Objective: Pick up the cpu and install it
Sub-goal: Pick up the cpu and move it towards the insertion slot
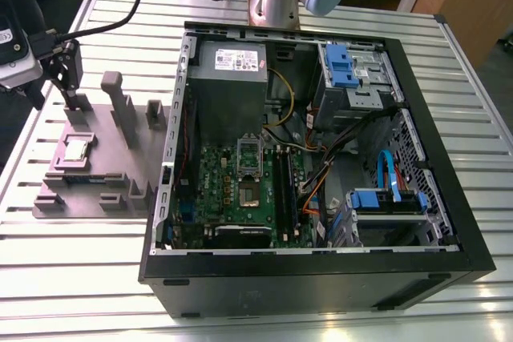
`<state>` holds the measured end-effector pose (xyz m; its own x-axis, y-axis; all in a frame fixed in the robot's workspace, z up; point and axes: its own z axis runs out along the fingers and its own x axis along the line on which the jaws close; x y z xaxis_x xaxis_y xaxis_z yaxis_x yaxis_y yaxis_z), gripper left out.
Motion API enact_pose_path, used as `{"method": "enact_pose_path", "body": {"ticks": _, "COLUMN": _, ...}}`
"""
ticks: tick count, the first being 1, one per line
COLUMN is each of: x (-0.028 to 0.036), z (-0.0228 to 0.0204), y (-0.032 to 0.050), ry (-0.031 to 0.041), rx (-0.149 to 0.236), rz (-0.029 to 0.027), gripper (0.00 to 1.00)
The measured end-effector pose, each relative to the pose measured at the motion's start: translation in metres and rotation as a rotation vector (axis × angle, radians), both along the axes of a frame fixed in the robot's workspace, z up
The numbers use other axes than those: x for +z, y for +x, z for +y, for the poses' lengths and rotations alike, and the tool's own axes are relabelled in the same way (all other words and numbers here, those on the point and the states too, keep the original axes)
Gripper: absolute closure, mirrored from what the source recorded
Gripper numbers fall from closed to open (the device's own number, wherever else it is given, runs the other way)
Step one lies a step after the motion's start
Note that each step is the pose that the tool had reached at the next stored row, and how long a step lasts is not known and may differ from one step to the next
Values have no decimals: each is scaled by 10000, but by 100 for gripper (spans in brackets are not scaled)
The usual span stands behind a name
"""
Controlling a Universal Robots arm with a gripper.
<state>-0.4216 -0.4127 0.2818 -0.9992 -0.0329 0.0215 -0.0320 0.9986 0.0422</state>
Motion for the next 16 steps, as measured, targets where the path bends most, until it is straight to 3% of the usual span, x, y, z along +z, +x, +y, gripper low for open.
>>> {"method": "enact_pose_path", "body": {"ticks": 9, "x": -14, "z": -9, "y": -7, "ry": -1, "rx": 1, "rz": 1, "gripper": 41}}
{"method": "enact_pose_path", "body": {"ticks": 12, "x": -58, "z": -47, "y": -6, "ry": 1, "rx": 0, "rz": -2, "gripper": 41}}
{"method": "enact_pose_path", "body": {"ticks": 16, "x": -130, "z": -48, "y": -7, "ry": 0, "rx": 0, "rz": -2, "gripper": 41}}
